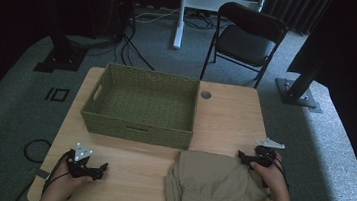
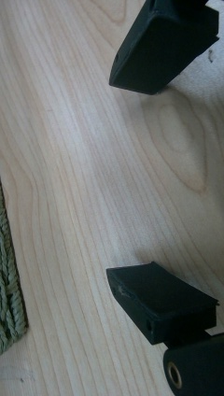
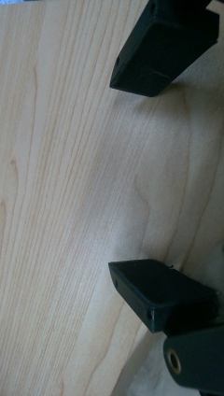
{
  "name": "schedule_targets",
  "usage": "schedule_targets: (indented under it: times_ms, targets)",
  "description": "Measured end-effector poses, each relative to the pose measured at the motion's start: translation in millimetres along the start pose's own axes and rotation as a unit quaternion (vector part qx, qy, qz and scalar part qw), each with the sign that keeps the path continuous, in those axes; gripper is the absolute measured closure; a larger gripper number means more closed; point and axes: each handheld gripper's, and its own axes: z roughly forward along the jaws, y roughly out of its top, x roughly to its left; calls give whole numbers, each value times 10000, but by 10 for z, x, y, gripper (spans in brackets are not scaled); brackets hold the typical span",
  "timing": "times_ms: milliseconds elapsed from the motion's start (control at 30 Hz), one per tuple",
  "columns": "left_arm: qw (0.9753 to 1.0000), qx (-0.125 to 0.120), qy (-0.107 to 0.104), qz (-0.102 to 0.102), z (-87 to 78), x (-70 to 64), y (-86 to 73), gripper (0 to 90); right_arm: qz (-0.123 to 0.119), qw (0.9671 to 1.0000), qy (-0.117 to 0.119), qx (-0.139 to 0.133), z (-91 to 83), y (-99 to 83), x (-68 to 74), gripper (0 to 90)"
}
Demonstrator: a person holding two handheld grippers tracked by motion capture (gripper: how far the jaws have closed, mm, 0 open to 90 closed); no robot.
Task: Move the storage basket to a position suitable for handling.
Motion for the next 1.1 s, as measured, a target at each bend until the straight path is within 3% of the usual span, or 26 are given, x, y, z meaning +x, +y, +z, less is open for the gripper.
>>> schedule_targets:
  times_ms: [233, 300, 533, 700, 933, 1100]
  targets:
    - [9996, -93, -251, -130, -12, 70, -4, 98, 76, 10000, 27, -25, 8, 12, -12, 109]
    - [9998, -62, -204, -22, -9, 83, -4, 98, 128, 9999, 31, -13, 13, 26, -16, 109]
    - [9999, -54, -129, -34, -36, 144, 16, 98, 159, 9998, 24, -105, -9, 129, 1, 110]
    - [9999, -94, -8, -69, -87, 223, 69, 98, 139, 9992, -18, -366, -118, 343, 20, 110]
    - [9998, -209, 35, 9, -190, 295, 179, 98, 81, 9981, 209, -582, -221, 556, 151, 110]
    - [9981, -604, -103, -115, -335, 362, 317, 98, -4, 9961, 383, -792, -297, 741, 321, 110]
